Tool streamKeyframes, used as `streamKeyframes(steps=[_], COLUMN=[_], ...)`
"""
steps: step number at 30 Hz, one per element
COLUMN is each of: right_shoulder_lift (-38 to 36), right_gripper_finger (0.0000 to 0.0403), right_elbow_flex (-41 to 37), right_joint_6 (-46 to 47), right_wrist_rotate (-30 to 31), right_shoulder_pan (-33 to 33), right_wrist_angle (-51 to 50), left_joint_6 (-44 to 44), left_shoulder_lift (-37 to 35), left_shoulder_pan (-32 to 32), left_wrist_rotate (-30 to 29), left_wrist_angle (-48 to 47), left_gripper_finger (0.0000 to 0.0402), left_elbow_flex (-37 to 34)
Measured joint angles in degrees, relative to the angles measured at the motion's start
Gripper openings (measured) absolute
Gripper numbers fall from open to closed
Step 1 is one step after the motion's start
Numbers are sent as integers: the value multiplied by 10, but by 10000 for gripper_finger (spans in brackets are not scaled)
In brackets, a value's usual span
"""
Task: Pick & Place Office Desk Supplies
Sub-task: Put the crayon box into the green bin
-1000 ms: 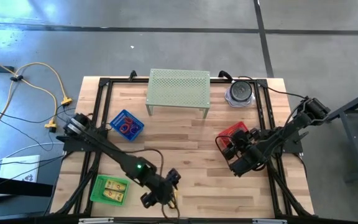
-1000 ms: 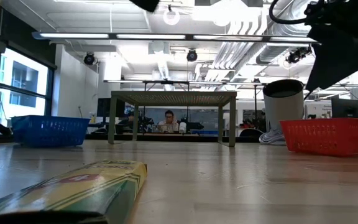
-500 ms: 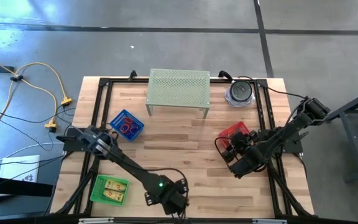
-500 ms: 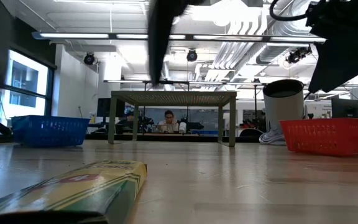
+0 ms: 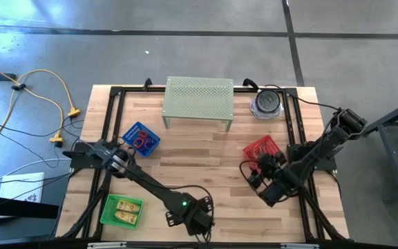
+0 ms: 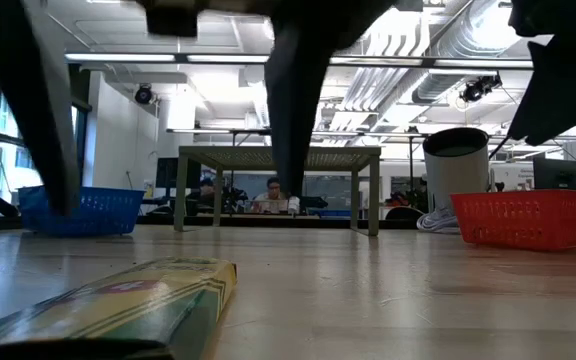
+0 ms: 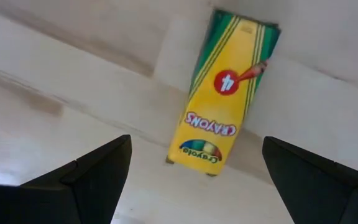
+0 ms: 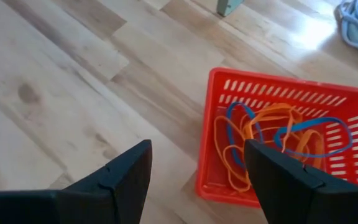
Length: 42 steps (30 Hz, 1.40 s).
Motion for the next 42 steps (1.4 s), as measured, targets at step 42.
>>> streamKeyframes(steps=[42], right_shoulder_lift=[3], right_gripper_finger=[244], right_elbow_flex=[0], right_joint_6=[0], right_wrist_rotate=[-20], right_shoulder_pan=[51], right_wrist_angle=[98], left_joint_6=[-39], left_shoulder_lift=[58], left_shoulder_pan=[19], left_wrist_rotate=[40], left_wrist_angle=[4], left_gripper_finger=[268], left_elbow_flex=[-7])
